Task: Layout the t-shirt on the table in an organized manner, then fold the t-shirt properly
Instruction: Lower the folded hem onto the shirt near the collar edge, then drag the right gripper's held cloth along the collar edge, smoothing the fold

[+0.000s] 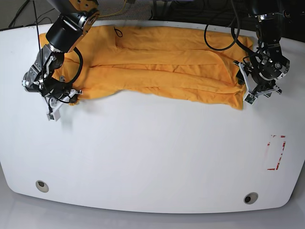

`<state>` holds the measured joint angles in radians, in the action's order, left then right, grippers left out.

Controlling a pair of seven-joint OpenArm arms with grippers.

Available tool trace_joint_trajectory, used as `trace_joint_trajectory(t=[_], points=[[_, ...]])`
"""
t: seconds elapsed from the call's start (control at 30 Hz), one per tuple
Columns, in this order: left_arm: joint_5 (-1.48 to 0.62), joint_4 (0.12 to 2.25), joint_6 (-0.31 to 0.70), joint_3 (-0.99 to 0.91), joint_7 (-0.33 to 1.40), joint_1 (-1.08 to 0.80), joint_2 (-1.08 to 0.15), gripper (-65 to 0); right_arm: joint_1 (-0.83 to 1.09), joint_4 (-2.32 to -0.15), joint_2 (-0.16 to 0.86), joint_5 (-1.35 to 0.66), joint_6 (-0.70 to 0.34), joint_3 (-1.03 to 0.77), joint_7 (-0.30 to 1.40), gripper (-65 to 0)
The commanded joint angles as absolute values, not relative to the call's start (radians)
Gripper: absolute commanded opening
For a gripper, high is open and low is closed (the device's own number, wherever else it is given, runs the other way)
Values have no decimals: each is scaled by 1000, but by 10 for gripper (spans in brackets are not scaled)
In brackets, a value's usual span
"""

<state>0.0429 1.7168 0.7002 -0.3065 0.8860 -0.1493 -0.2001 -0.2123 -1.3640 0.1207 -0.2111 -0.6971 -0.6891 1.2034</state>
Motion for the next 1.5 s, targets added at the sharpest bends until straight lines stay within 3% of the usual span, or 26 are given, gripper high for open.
trace_joint_trajectory(t=[0.0, 0.17, 0.43, 0.87, 1.47], points=[[36, 1732, 698, -309, 872, -139, -211, -319, -202, -1481, 130, -262, -698, -694, 1273, -650], [36, 1732, 698, -309, 871, -139, -211, -319, -173, -1627, 128, -394, -698, -691, 1392, -650], [36, 1732, 698, -309, 871, -139, -211, -319, -71, -1748, 139, -613, -698, -667, 1396, -650], [36, 1647, 698, -308, 868, -127, -211, -319, 165, -1813, 275, -1024, -698, -464, 1396, -650], [36, 1615, 698, -308, 820, -117, -211, -319, 272, -1814, 475, -1214, -698, -216, 1396, -650]])
